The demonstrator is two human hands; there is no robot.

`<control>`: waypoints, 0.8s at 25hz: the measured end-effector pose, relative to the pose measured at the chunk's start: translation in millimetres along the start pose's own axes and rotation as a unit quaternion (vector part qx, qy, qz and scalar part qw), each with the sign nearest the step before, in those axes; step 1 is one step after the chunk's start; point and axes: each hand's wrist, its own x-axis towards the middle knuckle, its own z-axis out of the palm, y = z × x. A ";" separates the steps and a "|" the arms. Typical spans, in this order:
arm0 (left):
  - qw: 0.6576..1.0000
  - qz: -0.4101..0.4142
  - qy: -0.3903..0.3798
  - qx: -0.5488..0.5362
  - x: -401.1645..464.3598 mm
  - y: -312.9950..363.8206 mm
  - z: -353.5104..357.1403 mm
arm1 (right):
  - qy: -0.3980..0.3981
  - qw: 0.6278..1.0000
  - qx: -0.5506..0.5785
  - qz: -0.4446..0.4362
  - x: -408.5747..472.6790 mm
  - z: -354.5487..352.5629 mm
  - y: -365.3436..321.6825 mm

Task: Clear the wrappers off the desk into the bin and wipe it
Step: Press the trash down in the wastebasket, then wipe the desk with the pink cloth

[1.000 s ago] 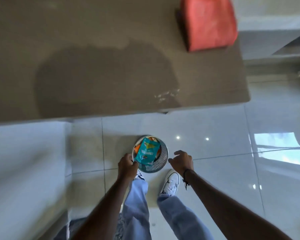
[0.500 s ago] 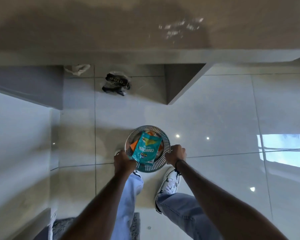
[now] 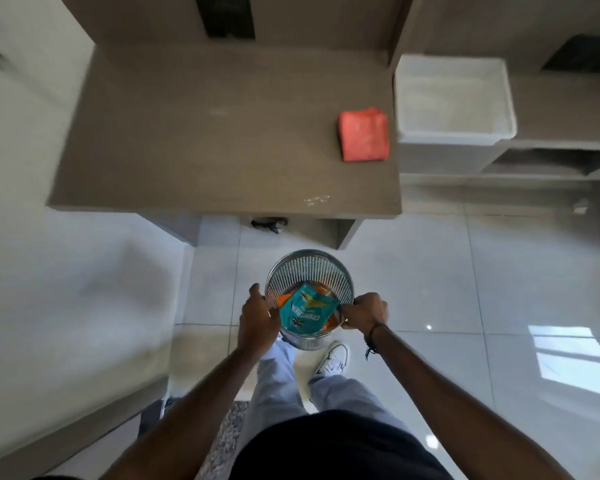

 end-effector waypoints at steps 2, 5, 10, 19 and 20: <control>0.993 -0.097 -0.056 -0.032 -3.9 23.5 -18.4 | -0.002 1.000 0.007 -0.016 -16.2 -16.9 -11.5; 0.976 -0.165 -0.096 -0.105 0.0 46.5 -36.8 | -0.015 0.998 -0.031 -0.046 -22.2 -32.7 -29.5; 0.964 -0.195 -0.097 -0.151 20.6 55.2 -36.8 | 0.028 0.987 -0.101 -0.119 -9.7 -52.3 -64.7; 0.973 -0.190 -0.123 -0.050 87.8 38.3 -37.1 | 0.256 0.845 -0.352 -0.311 78.5 -123.1 -228.0; 0.972 -0.190 -0.129 -0.042 94.9 36.2 -37.2 | 0.229 0.837 -0.402 -0.294 91.5 -128.0 -244.8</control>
